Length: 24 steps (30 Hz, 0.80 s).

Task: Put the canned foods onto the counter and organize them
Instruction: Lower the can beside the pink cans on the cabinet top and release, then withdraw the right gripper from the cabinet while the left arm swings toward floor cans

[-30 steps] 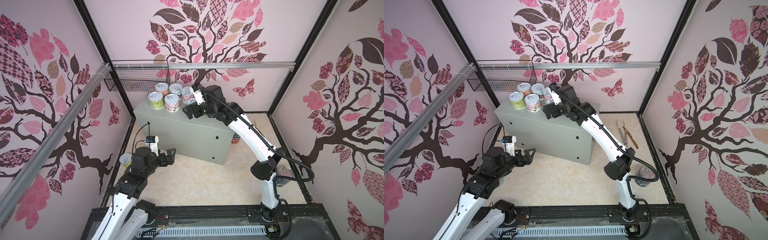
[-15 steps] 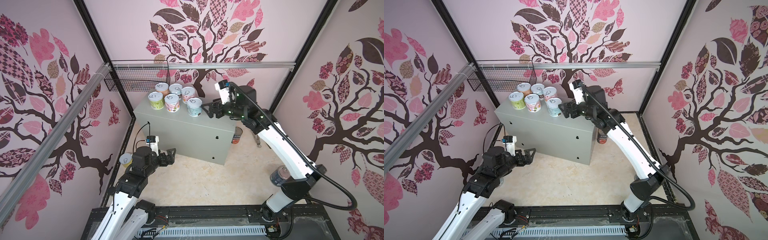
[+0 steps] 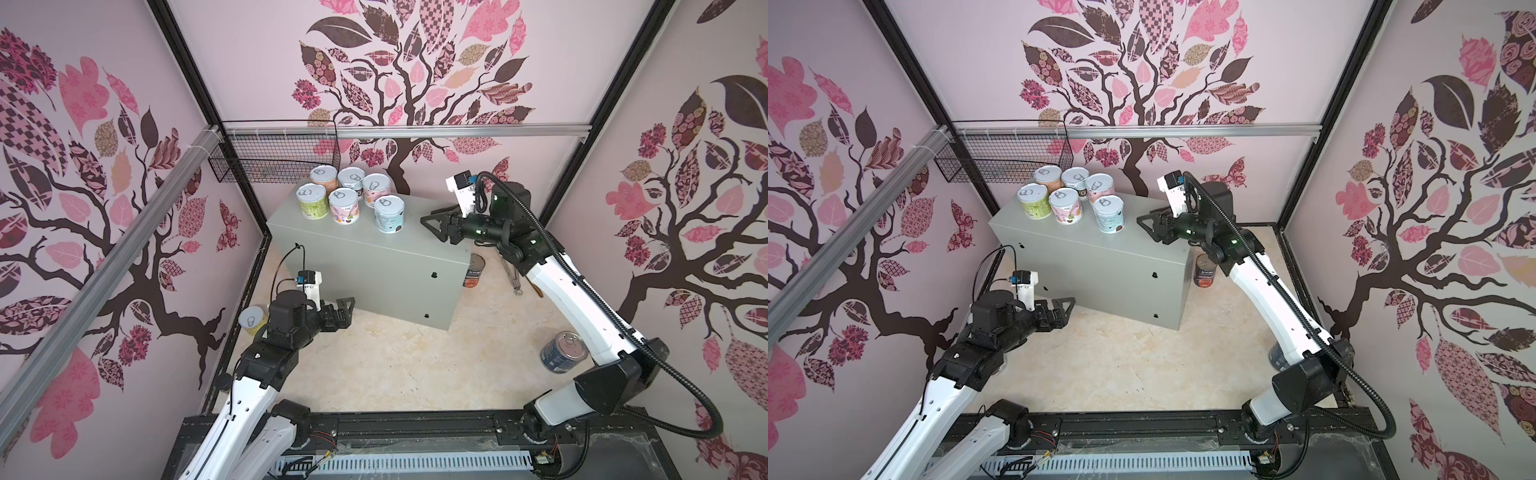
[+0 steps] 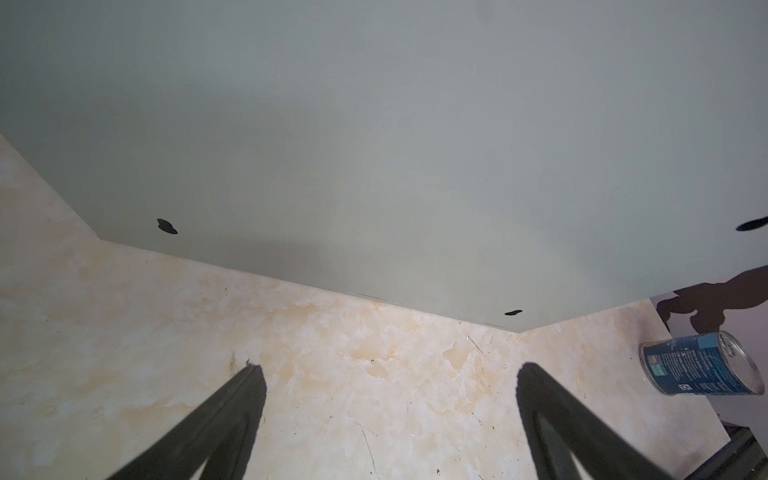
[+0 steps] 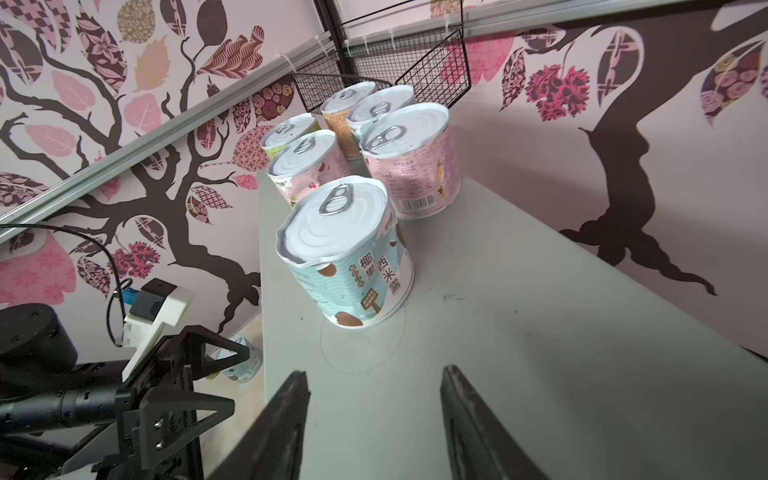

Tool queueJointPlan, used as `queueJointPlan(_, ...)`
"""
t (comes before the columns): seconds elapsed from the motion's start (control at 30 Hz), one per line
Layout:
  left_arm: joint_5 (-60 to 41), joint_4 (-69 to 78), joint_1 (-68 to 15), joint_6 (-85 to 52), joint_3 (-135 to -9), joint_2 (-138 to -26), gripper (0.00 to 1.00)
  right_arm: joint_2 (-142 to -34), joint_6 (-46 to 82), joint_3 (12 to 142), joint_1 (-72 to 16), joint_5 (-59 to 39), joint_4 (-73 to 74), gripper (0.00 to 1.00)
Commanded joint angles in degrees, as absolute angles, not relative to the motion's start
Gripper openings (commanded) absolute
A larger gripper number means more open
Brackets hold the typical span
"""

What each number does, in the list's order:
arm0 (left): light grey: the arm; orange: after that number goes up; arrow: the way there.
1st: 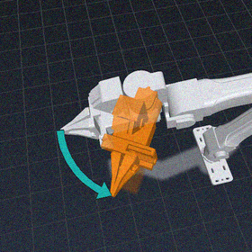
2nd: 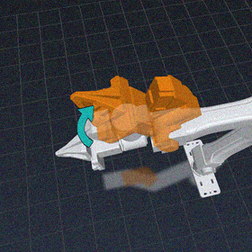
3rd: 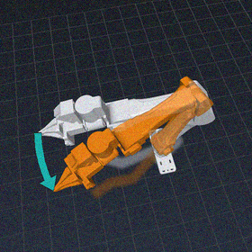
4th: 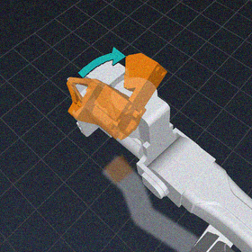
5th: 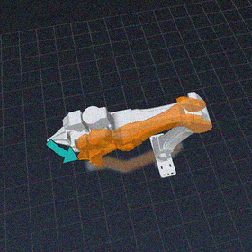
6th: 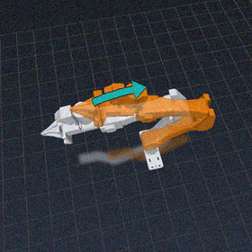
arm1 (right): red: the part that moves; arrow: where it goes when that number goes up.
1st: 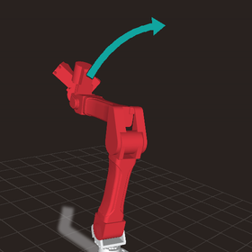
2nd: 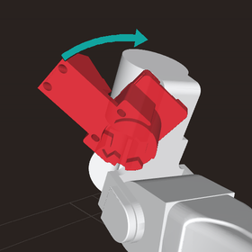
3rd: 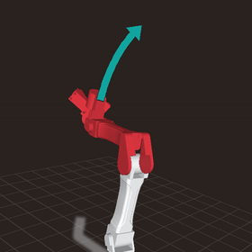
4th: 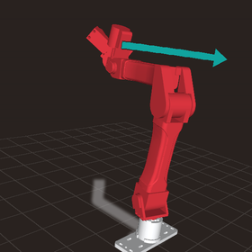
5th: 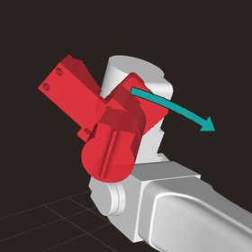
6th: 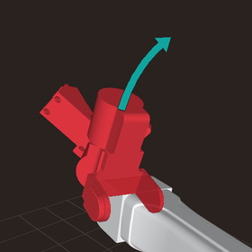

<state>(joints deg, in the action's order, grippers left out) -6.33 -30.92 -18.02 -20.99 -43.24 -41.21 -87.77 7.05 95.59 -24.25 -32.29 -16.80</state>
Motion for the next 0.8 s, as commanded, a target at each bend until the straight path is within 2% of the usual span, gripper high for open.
queueJointPlan(0.0,-6.8,-29.8,-17.8,-20.9,-41.7,-41.3,0.98,-89.8,5.5,95.9,-24.3,-36.2,-14.3,0.54)
queueJointPlan(0.17,-6.7,-29.7,-17.8,-20.9,-41.6,-41.5,0.98,-92.7,5.7,96.8,-24.9,-39.4,-13.3,0.5)
queueJointPlan(0.77,-6.9,-29.6,-17.8,-21.1,-41.6,-41.4,0.98,-100.1,5.2,102.4,-30.4,-36.3,-12.0,0.53)
